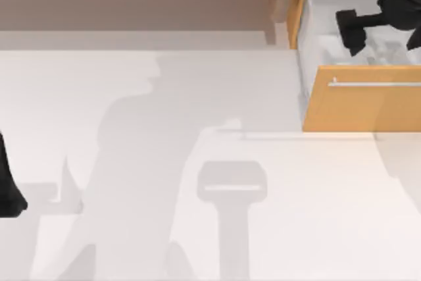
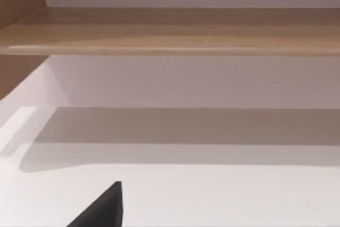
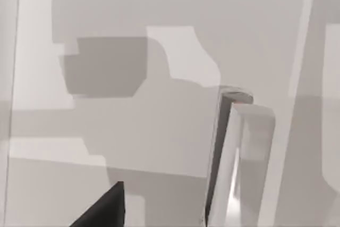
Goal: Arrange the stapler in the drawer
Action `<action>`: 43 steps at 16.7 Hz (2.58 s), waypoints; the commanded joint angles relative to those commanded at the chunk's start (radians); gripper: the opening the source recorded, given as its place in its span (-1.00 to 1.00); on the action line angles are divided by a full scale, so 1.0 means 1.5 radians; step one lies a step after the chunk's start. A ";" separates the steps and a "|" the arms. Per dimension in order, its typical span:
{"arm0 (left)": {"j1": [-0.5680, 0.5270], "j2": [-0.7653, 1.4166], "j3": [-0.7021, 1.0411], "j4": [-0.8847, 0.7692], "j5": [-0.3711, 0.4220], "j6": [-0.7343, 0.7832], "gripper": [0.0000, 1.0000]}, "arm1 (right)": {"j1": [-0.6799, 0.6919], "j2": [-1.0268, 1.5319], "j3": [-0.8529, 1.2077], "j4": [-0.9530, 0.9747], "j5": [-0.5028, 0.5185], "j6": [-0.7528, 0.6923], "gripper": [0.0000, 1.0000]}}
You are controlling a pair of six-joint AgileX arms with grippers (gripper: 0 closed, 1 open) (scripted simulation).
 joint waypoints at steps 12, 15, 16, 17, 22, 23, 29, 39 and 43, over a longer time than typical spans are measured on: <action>0.000 0.000 0.000 0.000 0.000 0.000 1.00 | 0.175 -0.284 -0.553 0.844 0.028 -0.429 1.00; 0.000 0.000 0.000 0.000 0.000 0.000 1.00 | 0.224 -0.299 -0.717 1.090 0.042 -0.562 1.00; 0.000 0.000 0.000 0.000 0.000 0.000 1.00 | 0.237 -0.300 -0.771 1.169 0.048 -0.606 1.00; 0.000 0.000 0.000 0.000 0.000 0.000 1.00 | 0.248 -0.298 -0.822 1.247 0.056 -0.650 1.00; 0.000 0.000 0.000 0.000 0.000 0.000 1.00 | 0.253 -0.262 -1.038 1.587 0.115 -0.858 1.00; 0.000 0.000 0.000 0.000 0.000 0.000 1.00 | 0.243 -0.250 -1.069 1.642 0.130 -0.894 1.00; 0.000 0.000 0.000 0.000 0.000 0.000 1.00 | 0.149 -0.187 -1.164 1.851 0.214 -1.045 1.00; 0.000 0.000 0.000 0.000 0.000 0.000 1.00 | 0.129 -0.176 -1.146 1.848 0.214 -1.057 1.00; 0.000 0.000 0.000 0.000 0.000 0.000 1.00 | 0.112 -0.170 -1.107 1.815 0.197 -1.057 1.00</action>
